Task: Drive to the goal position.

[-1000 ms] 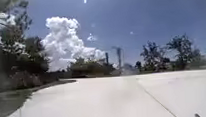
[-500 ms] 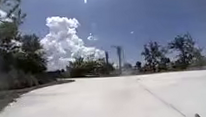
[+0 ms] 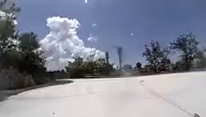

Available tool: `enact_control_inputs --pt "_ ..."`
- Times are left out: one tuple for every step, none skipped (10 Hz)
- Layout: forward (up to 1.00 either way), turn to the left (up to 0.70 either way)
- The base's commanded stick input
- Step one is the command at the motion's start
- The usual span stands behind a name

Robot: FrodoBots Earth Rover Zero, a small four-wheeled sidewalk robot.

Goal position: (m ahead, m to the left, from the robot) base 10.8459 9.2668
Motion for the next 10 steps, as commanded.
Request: enact_control_inputs --pt "0.85 0.00" --pt "0.85 0.00" --pt "0.85 0.00" --pt "0.85 0.00" --pt "0.85 0.00" --pt "0.85 0.00" --pt "0.85 0.00" --pt "0.85 0.00" --pt "0.85 0.00" --pt "0.85 0.00"
